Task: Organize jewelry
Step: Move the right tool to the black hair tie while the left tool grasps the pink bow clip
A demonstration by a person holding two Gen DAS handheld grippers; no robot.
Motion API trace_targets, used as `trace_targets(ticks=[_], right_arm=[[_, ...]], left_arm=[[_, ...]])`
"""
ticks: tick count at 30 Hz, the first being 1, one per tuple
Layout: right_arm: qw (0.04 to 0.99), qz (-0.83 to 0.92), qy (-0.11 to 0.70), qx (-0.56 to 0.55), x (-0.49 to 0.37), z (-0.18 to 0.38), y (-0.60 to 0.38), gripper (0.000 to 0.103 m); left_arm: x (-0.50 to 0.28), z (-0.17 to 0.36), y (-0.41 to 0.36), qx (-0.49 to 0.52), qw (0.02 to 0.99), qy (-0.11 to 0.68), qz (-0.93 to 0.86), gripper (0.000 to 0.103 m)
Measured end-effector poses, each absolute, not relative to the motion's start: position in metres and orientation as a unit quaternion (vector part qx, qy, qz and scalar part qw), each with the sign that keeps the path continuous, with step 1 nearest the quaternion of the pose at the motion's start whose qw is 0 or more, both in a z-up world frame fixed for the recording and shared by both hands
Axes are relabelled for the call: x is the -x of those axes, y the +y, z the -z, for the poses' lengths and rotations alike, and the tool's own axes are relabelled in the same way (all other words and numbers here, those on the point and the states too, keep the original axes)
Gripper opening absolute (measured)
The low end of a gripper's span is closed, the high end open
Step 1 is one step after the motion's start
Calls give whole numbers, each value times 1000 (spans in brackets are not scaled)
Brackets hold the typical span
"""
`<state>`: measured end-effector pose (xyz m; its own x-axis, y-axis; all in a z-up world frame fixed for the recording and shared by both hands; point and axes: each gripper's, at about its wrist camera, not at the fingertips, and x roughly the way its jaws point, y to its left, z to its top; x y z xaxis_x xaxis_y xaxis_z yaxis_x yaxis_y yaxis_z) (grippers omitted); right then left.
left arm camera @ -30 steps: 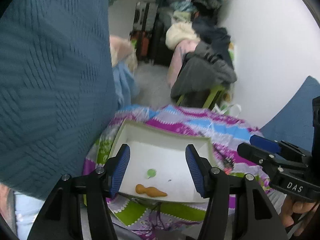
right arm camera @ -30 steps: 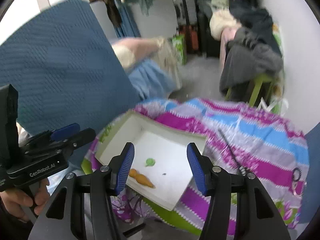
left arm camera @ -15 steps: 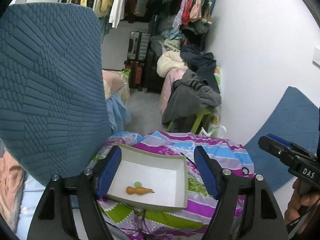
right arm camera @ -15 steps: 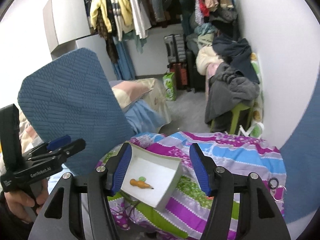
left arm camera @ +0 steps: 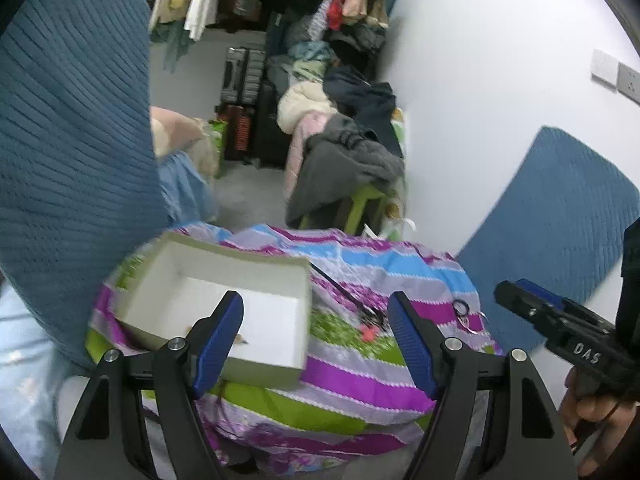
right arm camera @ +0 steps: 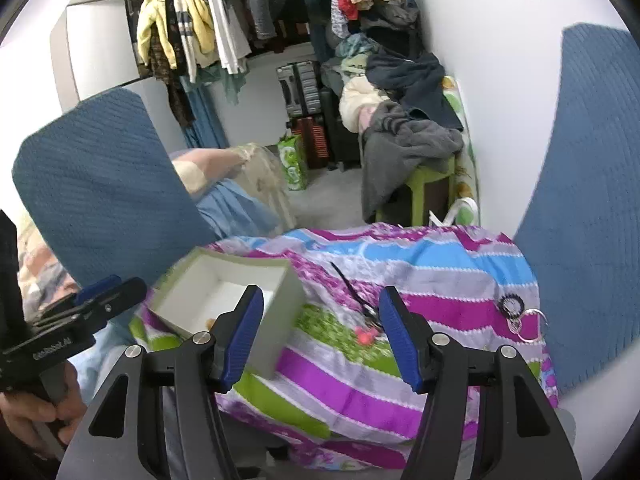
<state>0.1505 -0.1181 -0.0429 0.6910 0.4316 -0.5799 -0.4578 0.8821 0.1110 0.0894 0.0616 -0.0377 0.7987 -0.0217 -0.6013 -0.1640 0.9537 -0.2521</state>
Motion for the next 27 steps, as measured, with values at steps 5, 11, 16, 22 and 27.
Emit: trace_targets(ticks=[5, 11, 16, 22, 27], right_arm=[[922, -232, 310, 12, -150, 72, -142, 55], [926, -209, 313, 15, -156, 105, -161, 51], [931, -178, 318, 14, -167, 124, -181, 49], [934, -139, 330, 12, -187, 141, -206, 46], [932, -111, 346, 1, -211, 158, -231, 41]], left_arm=[[-100, 65, 38, 156, 930, 332, -13, 73], [-118, 98, 16, 160, 921, 354, 8, 73], [-141, 121, 0, 158, 909, 384, 25, 73], [-169, 138, -21, 138, 898, 414, 58, 69], [-195, 159, -31, 134, 889, 435, 60, 63]])
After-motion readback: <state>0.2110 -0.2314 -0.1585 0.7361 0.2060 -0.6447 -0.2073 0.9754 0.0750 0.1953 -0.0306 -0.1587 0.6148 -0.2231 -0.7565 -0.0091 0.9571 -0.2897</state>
